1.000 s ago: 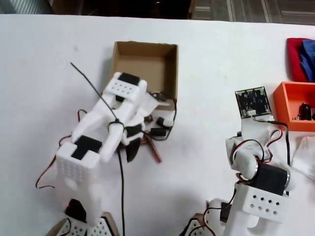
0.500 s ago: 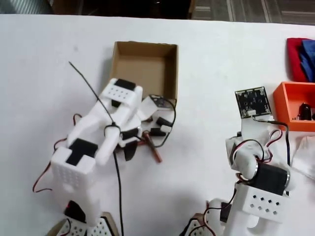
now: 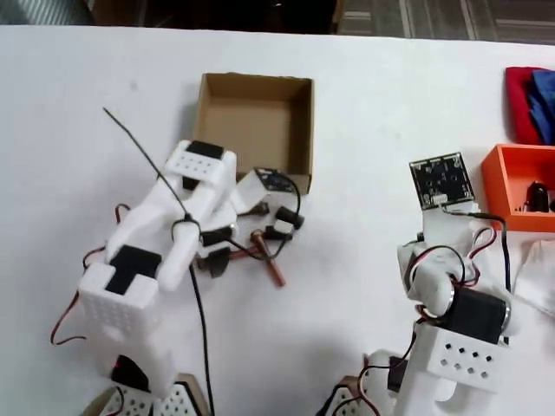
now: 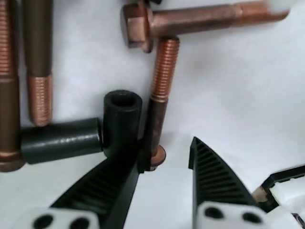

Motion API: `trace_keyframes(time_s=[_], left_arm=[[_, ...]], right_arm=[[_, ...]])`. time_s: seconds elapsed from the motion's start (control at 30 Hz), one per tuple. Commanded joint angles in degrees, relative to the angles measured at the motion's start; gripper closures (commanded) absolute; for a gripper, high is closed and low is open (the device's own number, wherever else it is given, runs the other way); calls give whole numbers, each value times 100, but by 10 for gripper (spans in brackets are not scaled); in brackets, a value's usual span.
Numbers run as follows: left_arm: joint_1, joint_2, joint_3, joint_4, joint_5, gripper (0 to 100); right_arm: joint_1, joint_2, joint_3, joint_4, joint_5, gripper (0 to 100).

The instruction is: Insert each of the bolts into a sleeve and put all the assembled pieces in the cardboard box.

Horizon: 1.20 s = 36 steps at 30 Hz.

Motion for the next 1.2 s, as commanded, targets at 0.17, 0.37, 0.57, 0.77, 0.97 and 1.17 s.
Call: trace_keyframes(time_s=[0.17,0.37,0.57,0.77,0.97,1.17], left_arm=[[-290,53,189,-167,-35,809],[-492,132,312,-167,-281,808],[-651,158,356,-220,-325,808],[-615,141,365,0,-519,864],[-431,62,277,360,-958,972],[-105,-571,189,334,-1002,975]], right_arm=[[-22,-163,-255,-110,35,975],[-22,-163,-255,-110,35,975],[-22,-163,-255,-127,35,975],[-22,-163,-255,-119,35,975],[-22,-163,-255,-110,35,975],[-22,-163,-255,-119,35,975]])
